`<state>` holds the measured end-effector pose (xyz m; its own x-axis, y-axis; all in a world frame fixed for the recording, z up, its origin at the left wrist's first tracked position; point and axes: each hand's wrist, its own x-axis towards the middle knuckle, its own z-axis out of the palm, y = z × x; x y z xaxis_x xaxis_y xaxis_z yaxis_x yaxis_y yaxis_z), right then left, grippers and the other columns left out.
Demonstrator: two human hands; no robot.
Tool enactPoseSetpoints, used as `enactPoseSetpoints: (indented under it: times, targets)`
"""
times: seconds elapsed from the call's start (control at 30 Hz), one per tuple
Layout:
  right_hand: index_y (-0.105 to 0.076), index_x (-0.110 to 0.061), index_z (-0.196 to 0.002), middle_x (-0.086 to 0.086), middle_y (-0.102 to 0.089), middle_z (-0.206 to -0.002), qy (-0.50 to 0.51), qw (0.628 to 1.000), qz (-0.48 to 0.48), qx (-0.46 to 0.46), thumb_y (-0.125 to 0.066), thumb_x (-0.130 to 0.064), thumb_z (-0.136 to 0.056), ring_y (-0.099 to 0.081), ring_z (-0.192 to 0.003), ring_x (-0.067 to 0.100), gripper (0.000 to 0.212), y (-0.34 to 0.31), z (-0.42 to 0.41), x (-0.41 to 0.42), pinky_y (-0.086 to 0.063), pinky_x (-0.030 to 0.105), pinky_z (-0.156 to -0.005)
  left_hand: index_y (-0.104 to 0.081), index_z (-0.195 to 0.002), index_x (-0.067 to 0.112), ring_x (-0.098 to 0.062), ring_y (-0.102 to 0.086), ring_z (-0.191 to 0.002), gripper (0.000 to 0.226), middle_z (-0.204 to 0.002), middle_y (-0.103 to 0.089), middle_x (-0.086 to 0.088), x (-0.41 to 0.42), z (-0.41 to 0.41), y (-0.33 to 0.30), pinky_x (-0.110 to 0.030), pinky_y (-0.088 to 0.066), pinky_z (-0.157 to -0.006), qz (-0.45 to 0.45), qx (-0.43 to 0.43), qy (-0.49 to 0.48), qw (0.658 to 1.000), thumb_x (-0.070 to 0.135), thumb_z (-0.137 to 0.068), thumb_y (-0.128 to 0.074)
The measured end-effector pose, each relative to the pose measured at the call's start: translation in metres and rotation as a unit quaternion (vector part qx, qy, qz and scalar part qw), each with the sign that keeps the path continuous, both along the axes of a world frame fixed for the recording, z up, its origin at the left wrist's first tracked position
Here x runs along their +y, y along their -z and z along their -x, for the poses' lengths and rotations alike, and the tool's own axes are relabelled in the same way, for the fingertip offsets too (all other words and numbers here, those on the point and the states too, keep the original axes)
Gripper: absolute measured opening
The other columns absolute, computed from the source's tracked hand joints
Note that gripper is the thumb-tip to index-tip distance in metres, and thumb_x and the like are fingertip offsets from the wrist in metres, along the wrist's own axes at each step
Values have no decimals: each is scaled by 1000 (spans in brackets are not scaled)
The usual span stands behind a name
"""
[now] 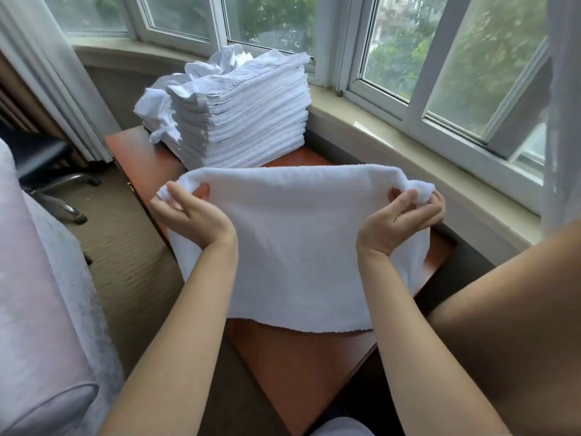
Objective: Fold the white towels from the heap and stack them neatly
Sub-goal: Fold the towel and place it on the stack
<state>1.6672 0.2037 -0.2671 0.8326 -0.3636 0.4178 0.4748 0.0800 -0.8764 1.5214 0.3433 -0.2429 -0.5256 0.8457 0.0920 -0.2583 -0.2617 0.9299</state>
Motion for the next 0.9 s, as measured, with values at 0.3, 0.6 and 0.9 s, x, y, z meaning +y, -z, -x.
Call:
enactPoseSetpoints:
  times: [0.3, 0.6, 0.9]
  targets:
    - [-40, 8, -132, 20, -27, -144, -166, 967, 117, 156, -47, -10, -98, -38, -130, 28, 39, 48, -119, 110, -37, 18, -102, -44, -133, -6, -26, -37, -131, 42, -143, -31, -19, 121, -88, 49, -13, -35, -103, 75, 148, 147, 975, 10, -96, -52]
    - [-37, -9, -144, 7, -35, -150, -337, 802, 380, 314, -47, -8, -96, -45, -129, 21, 50, 162, -139, 139, -33, 21, -101, -58, -130, 7, -25, -49, -128, 43, -139, -52, -13, 127, -104, 187, -30, -38, -107, 236, 442, 411, 761, -2, -88, -52]
    - [-53, -9, -131, 13, -42, -142, -137, 757, 560, 307, -64, -19, -87, -33, -134, 31, 47, 181, -110, 76, -25, 40, -112, -54, -128, 10, -34, -39, -126, 44, -139, -44, -13, 101, -50, 193, -45, -36, -102, 315, 536, 148, 769, 7, -85, -56]
